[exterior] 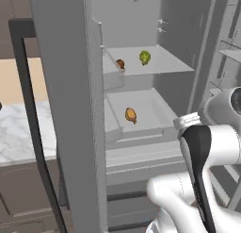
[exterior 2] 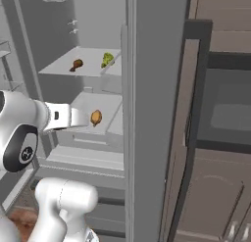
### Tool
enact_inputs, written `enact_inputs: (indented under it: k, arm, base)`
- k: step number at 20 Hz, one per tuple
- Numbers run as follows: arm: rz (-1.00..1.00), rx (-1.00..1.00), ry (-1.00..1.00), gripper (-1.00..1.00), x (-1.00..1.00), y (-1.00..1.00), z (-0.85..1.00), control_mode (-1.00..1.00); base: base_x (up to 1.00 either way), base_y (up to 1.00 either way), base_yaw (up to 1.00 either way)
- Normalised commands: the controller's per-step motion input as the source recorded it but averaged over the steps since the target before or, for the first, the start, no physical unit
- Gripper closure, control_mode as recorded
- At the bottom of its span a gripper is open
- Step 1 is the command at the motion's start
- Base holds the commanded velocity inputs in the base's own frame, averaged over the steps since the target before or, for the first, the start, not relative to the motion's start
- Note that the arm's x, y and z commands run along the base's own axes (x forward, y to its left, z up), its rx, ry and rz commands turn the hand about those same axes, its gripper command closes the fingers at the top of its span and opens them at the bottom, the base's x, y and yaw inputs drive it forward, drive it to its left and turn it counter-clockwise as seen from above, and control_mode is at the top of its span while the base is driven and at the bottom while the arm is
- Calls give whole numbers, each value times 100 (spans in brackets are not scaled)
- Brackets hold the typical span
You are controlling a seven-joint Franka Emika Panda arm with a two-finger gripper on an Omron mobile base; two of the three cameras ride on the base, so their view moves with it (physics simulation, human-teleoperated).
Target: Place one broccoli and one chicken drumstick in each tupperware on the nearby counter, to pack two identical lunches.
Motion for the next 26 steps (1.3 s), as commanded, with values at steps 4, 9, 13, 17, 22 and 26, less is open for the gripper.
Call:
enact_inputs:
  k: [4, 9, 13, 17, 22, 26]
  arm:
    - [0, 0, 0, -100, 0, 0, 0, 100]
    - [0, 0, 9, -100, 22, 8, 0, -100]
    - [0, 0, 7, -100, 3, 6, 0, -100]
    - [0, 7, 5, -100, 0, 13, -19, -100]
    - [0, 15, -1, -100, 0, 18, -48, -100]
    - [0, 16, -11, -100, 0, 23, -56, -100]
  base:
    - [84, 33, 0]
    - [12, 6, 0]
    - [0, 0, 0]
    - [0, 0, 0]
    - [0, 0, 0]
    - [0, 0, 0]
